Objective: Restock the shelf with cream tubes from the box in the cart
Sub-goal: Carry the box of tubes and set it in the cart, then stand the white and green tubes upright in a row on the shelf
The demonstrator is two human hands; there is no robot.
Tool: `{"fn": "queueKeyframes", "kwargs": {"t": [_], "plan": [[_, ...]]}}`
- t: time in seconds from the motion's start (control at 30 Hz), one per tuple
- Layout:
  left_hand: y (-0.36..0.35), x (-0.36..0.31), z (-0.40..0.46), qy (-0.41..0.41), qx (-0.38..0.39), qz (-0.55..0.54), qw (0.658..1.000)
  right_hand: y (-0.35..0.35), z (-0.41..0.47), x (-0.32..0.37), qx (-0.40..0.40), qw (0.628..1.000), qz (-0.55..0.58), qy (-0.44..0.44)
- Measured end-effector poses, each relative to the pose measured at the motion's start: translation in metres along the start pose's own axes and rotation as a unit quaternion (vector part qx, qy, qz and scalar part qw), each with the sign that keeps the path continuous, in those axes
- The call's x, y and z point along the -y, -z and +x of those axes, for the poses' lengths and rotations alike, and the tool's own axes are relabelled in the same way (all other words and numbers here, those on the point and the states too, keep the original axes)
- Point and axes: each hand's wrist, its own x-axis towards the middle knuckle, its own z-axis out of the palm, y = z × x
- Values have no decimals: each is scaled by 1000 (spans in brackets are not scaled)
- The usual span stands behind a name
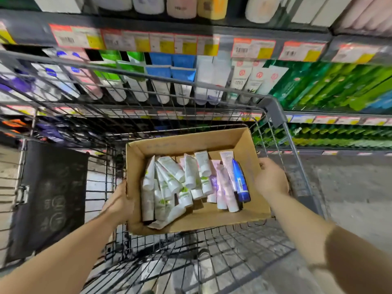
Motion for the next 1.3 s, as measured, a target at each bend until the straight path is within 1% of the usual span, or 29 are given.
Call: {"fn": "queueKeyframes", "kwargs": {"t": [0.07, 0.1, 0.13, 0.2, 0.23, 0.3, 0.37, 0.43, 0.57, 0.63, 0.7, 0.77, 0.8, 0.83, 0.9, 0.97, 1.0, 1.07, 1.13, 1.17, 1.2, 1.23, 1.3], "plan": [[4, -6, -2, 14, 30, -36, 999, -4, -11, 6, -32, 998, -17, 49], [4, -9, -2, 24, 31, -69, 997, -8, -15, 9, -32, 997, -16, 68], [4, -12, -1, 38, 12, -81, 996, -13, -19, 13, -20, 997, -6, 78], [2, -21, -2, 23, -76, -30, 996, -20, -24, 16, 20, 997, 14, 77], [0, -28, -7, -6, -119, -4, 993, -24, -26, 15, 32, 997, 14, 74], [-4, -48, -19, -72, -152, -6, 986, -26, -29, 14, 44, 997, 1, 65], [-16, -59, -24, -109, -134, 2, 985, -29, -31, 9, 69, 997, 0, 42], [-27, -64, -27, -108, -108, -4, 988, -32, -33, 4, 94, 995, 6, 26], [-42, -65, -31, -86, -81, -52, 992, -35, -34, -2, 127, 992, 3, 8], [-48, -63, -30, -76, -70, -66, 992, -42, -31, 3, 153, 988, 3, 28], [-54, -61, -25, -77, -64, -72, 992, -54, -31, 16, 171, 983, 18, 67], [-59, -59, -15, -75, -58, -86, 992, -71, -31, 31, 179, 979, 30, 97], [-60, -59, -9, -72, -54, -93, 992, -79, -31, 39, 181, 977, 18, 110], [-62, -60, -2, -71, -50, -96, 992, -87, -30, 47, 176, 977, -6, 123], [-65, -62, 11, -78, -51, -97, 991, -98, -28, 65, 140, 971, -85, 175], [-68, -63, 22, -93, -57, -90, 990, -109, -24, 78, 111, 953, -156, 235], [-69, -64, 25, -101, -58, -85, 990, -114, -22, 83, 105, 944, -184, 251], [-69, -65, 30, -109, -54, -86, 989, -125, -18, 88, 109, 928, -244, 258], [-66, -64, 31, -115, -46, -94, 988, -129, -14, 89, 122, 904, -312, 266], [-65, -64, 31, -118, -41, -97, 987, -128, -12, 90, 127, 902, -321, 261], [-62, -65, 30, -120, -36, -100, 987, -125, -11, 91, 139, 908, -311, 243], [-59, -65, 30, -116, -30, -103, 987, -120, -11, 93, 158, 924, -279, 210], [-54, -69, 28, -99, -10, -122, 987, -111, -11, 92, 196, 961, -154, 118]]}}
